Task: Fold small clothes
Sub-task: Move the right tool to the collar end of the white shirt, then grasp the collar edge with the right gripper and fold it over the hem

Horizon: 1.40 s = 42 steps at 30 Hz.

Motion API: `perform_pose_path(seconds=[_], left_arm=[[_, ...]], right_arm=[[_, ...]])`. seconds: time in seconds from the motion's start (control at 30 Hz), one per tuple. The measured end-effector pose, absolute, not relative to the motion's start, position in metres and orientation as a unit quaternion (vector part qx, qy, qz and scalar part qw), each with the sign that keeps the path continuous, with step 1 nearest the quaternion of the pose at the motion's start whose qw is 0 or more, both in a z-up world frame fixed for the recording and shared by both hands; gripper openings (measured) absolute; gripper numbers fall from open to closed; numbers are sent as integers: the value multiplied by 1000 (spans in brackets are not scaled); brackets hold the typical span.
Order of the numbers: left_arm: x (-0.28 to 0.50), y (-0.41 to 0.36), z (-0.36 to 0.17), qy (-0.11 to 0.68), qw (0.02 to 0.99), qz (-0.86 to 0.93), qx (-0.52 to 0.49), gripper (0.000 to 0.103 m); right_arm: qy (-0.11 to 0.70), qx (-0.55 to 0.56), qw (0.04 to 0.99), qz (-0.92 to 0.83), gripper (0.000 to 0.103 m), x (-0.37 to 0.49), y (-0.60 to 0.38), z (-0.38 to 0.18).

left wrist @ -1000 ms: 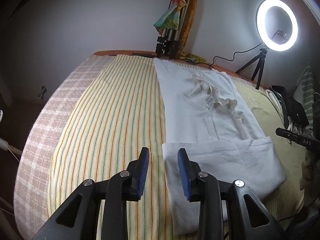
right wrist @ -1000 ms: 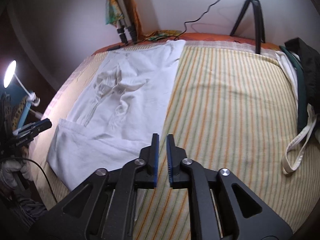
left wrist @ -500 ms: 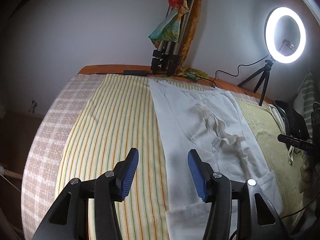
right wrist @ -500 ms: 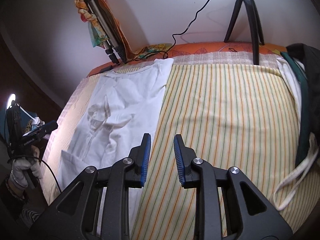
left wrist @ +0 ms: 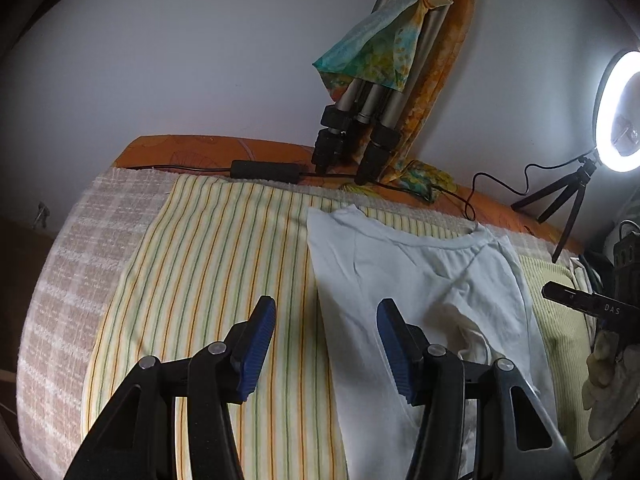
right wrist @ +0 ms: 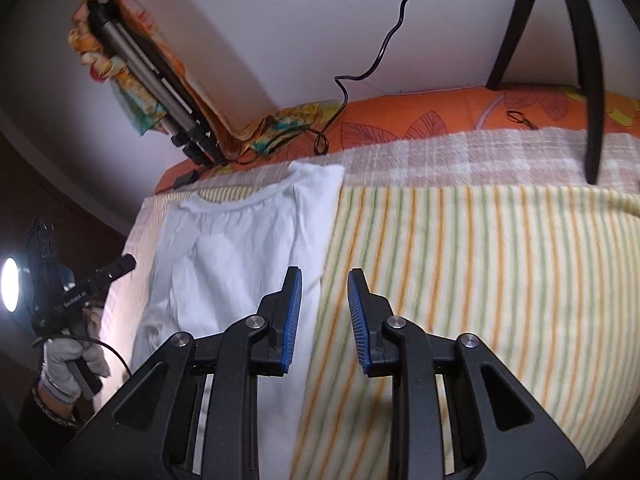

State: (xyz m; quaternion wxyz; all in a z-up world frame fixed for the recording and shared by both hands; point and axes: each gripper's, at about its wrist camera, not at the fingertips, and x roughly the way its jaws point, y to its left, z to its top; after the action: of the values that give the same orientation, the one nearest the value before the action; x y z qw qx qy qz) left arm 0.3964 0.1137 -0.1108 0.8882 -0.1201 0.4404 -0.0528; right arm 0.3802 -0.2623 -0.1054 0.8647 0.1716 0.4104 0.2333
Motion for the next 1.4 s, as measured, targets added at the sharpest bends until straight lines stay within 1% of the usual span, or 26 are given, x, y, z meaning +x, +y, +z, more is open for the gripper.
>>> perform_pose_path(seconds=[0.17, 0.3, 0.53, 0.6, 0.63, 0.67, 0.7, 0.73, 0.77, 1.0, 1.4], left_arm=[[424, 117, -124, 446, 884, -48, -134, 56], [443, 114, -132, 452, 879, -55, -141, 57], [467, 105, -143, 447, 884, -53, -127, 57], [469, 102, -144, 443, 886, -53, -124, 52], [470, 101, -145, 443, 886, -54, -123, 40], [470, 100, -145, 443, 887, -55, -121, 30], [473, 99, -147, 443, 886, -58, -123, 28], [473, 99, -147, 444, 885, -62, -126, 16], [473, 99, -147, 445, 883, -69, -135, 8], [458, 102, -129, 424, 884, -84, -177, 3], [400, 90, -72, 394, 900, -110, -152, 3]], right_arm=[[410, 162, 868, 228, 25, 412, -249, -111], [413, 119, 880, 203, 25, 433, -236, -113], [401, 131, 881, 213, 25, 451, -232, -115], [398, 132, 882, 216, 25, 452, -231, -114], [397, 130, 882, 218, 25, 452, -229, -114], [396, 127, 883, 220, 25, 452, -227, -114], [396, 126, 882, 222, 24, 453, -226, -113], [396, 130, 881, 225, 20, 454, -225, -112], [398, 135, 877, 232, 7, 455, -225, -112], [376, 142, 883, 243, 5, 436, -229, -90], [341, 133, 892, 265, 5, 372, -245, -39]])
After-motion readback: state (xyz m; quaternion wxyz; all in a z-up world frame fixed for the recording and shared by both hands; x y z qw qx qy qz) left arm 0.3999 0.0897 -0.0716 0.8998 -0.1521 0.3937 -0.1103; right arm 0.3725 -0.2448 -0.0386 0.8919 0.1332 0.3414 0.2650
